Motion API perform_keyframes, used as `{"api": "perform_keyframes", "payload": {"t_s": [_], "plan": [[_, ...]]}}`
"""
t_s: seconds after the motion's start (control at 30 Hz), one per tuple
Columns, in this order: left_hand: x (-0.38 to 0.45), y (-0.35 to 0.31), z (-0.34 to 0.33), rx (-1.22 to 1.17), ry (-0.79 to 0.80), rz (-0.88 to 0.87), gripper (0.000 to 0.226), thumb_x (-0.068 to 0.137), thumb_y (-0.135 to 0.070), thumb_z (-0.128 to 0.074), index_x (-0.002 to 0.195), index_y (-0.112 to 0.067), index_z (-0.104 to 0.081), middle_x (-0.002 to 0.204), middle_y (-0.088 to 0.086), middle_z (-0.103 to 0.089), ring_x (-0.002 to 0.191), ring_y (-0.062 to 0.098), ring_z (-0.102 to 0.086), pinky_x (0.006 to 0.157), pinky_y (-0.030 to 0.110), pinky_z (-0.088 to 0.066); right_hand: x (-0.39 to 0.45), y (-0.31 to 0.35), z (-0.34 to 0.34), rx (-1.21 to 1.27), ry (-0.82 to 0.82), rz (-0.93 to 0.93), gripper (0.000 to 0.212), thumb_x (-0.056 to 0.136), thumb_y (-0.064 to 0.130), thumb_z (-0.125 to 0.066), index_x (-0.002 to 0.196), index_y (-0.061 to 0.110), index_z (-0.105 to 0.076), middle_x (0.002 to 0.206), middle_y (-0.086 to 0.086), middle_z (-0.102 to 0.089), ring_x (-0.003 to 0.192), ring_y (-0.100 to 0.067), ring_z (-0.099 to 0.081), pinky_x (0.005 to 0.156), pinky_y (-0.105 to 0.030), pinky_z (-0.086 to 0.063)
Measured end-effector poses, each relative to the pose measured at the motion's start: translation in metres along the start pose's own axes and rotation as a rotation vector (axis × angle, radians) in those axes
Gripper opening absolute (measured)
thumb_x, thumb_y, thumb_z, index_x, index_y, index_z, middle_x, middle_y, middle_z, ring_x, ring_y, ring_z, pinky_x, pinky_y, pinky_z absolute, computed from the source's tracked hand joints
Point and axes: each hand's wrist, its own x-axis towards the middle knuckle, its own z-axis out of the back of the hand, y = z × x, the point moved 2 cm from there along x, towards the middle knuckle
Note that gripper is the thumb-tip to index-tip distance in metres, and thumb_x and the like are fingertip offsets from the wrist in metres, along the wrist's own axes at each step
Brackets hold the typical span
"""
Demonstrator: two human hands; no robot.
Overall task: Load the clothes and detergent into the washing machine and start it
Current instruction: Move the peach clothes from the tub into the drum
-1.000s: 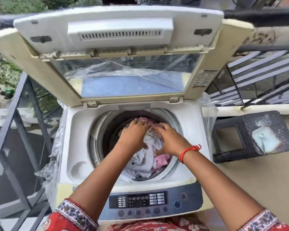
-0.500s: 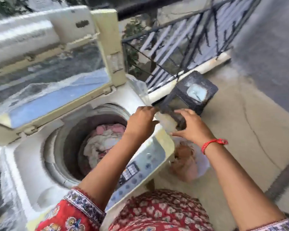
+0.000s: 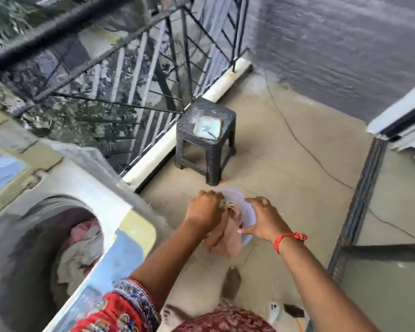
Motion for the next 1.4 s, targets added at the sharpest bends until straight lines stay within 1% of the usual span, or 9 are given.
{"api": "perform_keyframes", "payload": {"t_s": [0.17, 0.27, 0.43, 0.77, 0.87, 1.0, 1.07, 1.27, 1.4], "plan": [[0.056, 0.006, -0.089, 0.041, 0.206, 0.109, 0.077, 0.085, -0.045, -0.053, 0.150, -0.024, -0.018, 0.155, 0.002, -0.025, 0.142, 0.030, -0.023, 0.111, 0.049, -0.033, 0.066, -0.065, -0.040, -0.094, 0.112, -0.013, 0.114, 0.056, 0.053, -0.088, 0.151, 0.030, -0.028, 0.153, -0.018, -0.024, 0.141, -0.035, -0.027, 0.114, -0.040, -0.031], [0.085, 0.013, -0.132, 0.092, 0.254, 0.104, 0.091, 0.085, -0.050, -0.054, 0.154, -0.024, 0.000, 0.162, 0.001, -0.003, 0.149, 0.029, -0.005, 0.117, 0.052, -0.020, 0.108, -0.099, -0.074, -0.067, 0.153, -0.065, 0.100, 0.072, 0.042, -0.081, 0.152, 0.038, -0.021, 0.161, -0.010, -0.006, 0.147, -0.037, -0.012, 0.114, -0.053, -0.032], [0.135, 0.037, -0.211, 0.122, 0.375, 0.119, 0.103, 0.079, -0.053, -0.062, 0.153, -0.028, 0.006, 0.162, 0.001, 0.011, 0.149, 0.034, 0.009, 0.117, 0.059, -0.010, 0.169, -0.136, -0.144, -0.189, 0.219, -0.072, 0.109, 0.074, 0.036, -0.081, 0.153, 0.044, -0.006, 0.163, -0.002, 0.013, 0.149, -0.036, 0.007, 0.108, -0.057, -0.037], [0.224, 0.103, -0.401, 0.223, 0.444, 0.083, 0.137, 0.061, -0.071, -0.071, 0.144, -0.032, 0.030, 0.150, -0.006, 0.039, 0.143, 0.038, 0.028, 0.111, 0.069, 0.005, 0.286, -0.203, -0.286, -0.280, 0.316, 0.011, 0.119, 0.075, 0.038, -0.077, 0.151, 0.042, 0.014, 0.148, 0.005, 0.045, 0.140, -0.024, 0.036, 0.113, -0.069, -0.004], [0.244, 0.121, -0.449, 0.212, 0.439, 0.117, 0.133, 0.065, -0.066, -0.071, 0.144, -0.033, 0.030, 0.152, -0.006, 0.038, 0.140, 0.036, 0.033, 0.104, 0.078, 0.005, 0.318, -0.228, -0.344, -0.394, 0.390, -0.021, 0.142, 0.057, 0.040, -0.089, 0.145, 0.049, 0.023, 0.152, 0.000, 0.044, 0.140, -0.039, 0.035, 0.100, -0.081, -0.007], [0.280, 0.154, -0.513, 0.266, 0.364, 0.164, 0.112, 0.082, -0.047, -0.062, 0.141, -0.038, 0.033, 0.152, -0.003, 0.038, 0.134, 0.038, 0.040, 0.098, 0.083, 0.005, 0.360, -0.257, -0.408, -0.372, 0.263, -0.084, 0.102, 0.093, 0.028, -0.062, 0.137, 0.060, 0.024, 0.150, 0.011, 0.043, 0.145, -0.037, 0.026, 0.096, -0.085, -0.015], [0.304, 0.164, -0.531, 0.253, 0.276, 0.141, 0.097, 0.090, -0.036, -0.053, 0.142, -0.043, 0.029, 0.152, -0.005, 0.040, 0.135, 0.038, 0.039, 0.101, 0.078, 0.001, 0.382, -0.271, -0.428, -0.342, 0.234, -0.098, 0.094, 0.092, 0.037, -0.062, 0.141, 0.062, 0.014, 0.156, 0.012, 0.035, 0.146, -0.037, 0.023, 0.095, -0.085, -0.015], [0.352, 0.184, -0.593, 0.255, 0.233, 0.059, 0.100, 0.090, -0.030, -0.058, 0.140, -0.046, 0.027, 0.157, -0.003, 0.031, 0.144, 0.047, 0.016, 0.098, 0.074, -0.031, 0.424, -0.308, -0.485, -0.323, 0.296, -0.088, 0.142, 0.045, 0.062, -0.085, 0.142, 0.055, 0.018, 0.147, -0.001, 0.049, 0.140, -0.044, 0.034, 0.100, -0.082, -0.015], [0.362, 0.196, -0.613, 0.268, 0.178, 0.075, 0.084, 0.094, -0.028, -0.051, 0.146, -0.050, 0.012, 0.160, -0.001, 0.023, 0.146, 0.043, 0.010, 0.095, 0.068, -0.039, 0.438, -0.319, -0.506, -0.320, 0.300, -0.049, 0.137, 0.051, 0.066, -0.081, 0.147, 0.049, 0.016, 0.152, -0.007, 0.041, 0.142, -0.046, 0.029, 0.115, -0.068, -0.004]]}}
